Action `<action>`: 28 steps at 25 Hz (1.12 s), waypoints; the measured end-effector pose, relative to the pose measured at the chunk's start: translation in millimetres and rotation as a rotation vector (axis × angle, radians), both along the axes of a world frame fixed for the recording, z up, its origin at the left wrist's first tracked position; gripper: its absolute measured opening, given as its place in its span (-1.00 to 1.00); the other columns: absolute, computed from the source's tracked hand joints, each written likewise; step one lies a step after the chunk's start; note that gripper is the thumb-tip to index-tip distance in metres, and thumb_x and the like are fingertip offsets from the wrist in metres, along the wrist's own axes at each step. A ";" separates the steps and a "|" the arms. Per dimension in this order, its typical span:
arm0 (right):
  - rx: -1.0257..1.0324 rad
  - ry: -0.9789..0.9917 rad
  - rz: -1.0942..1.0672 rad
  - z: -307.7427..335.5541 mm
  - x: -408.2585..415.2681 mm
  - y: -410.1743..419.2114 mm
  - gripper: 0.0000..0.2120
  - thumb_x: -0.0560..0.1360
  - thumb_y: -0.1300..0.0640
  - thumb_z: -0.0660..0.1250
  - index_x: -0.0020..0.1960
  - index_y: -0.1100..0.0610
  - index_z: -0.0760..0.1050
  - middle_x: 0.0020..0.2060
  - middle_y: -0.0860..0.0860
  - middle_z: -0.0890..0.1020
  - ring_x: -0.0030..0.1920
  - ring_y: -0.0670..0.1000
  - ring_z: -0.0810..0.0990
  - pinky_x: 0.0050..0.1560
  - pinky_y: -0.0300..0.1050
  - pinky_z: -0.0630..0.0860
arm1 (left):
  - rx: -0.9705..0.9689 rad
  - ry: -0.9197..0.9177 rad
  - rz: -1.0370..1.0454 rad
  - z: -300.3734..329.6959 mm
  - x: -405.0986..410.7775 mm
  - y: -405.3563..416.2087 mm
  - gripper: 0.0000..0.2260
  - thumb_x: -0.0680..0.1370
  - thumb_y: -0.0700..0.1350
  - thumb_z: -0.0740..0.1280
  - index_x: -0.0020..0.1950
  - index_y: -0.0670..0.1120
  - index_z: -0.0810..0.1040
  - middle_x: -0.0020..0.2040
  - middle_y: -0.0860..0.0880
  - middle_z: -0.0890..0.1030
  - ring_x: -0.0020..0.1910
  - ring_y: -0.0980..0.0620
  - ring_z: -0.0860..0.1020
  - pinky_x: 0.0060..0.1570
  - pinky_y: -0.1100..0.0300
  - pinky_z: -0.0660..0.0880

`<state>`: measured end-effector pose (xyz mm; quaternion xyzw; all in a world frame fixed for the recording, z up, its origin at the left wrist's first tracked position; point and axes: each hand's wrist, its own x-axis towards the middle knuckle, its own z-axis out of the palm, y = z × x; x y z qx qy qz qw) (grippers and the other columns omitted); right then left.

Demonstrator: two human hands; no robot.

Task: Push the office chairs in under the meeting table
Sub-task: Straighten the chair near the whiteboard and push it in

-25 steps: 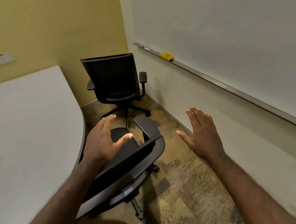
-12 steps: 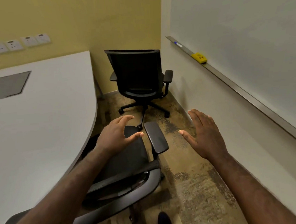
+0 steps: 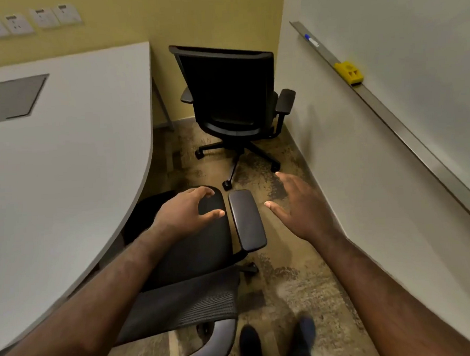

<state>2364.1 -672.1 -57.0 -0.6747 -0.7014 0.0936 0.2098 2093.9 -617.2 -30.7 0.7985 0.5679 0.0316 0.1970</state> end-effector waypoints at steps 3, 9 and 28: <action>-0.059 0.048 0.021 -27.1 6.0 20.5 -0.32 0.49 -0.22 0.26 0.49 0.07 0.19 0.40 0.05 0.38 0.36 0.07 0.36 0.27 0.08 0.41 | -0.043 -0.012 0.030 -15.7 13.5 14.8 -0.43 0.45 0.32 0.33 0.37 0.10 0.41 0.31 0.07 0.52 0.23 0.06 0.50 0.10 0.06 0.51; -0.279 0.246 -0.003 -94.2 16.4 55.9 -0.31 0.47 -0.23 0.29 0.48 0.02 0.18 0.41 0.03 0.37 0.35 0.06 0.38 0.23 0.06 0.44 | -0.316 -0.124 0.236 -73.6 56.6 32.0 -0.46 0.44 0.27 0.39 0.33 0.06 0.44 0.23 0.06 0.55 0.10 0.07 0.53 0.12 0.04 0.53; -1.020 1.194 -0.371 -245.5 -30.9 145.0 -0.35 0.17 -0.11 0.62 0.09 0.20 0.46 -0.08 0.10 0.66 -0.14 0.09 0.67 -0.17 0.04 0.65 | -0.724 -0.543 0.971 -236.1 124.4 30.4 -0.17 0.19 0.03 0.66 0.34 -0.07 0.32 0.19 -0.02 0.53 0.10 0.01 0.54 -0.04 0.14 0.56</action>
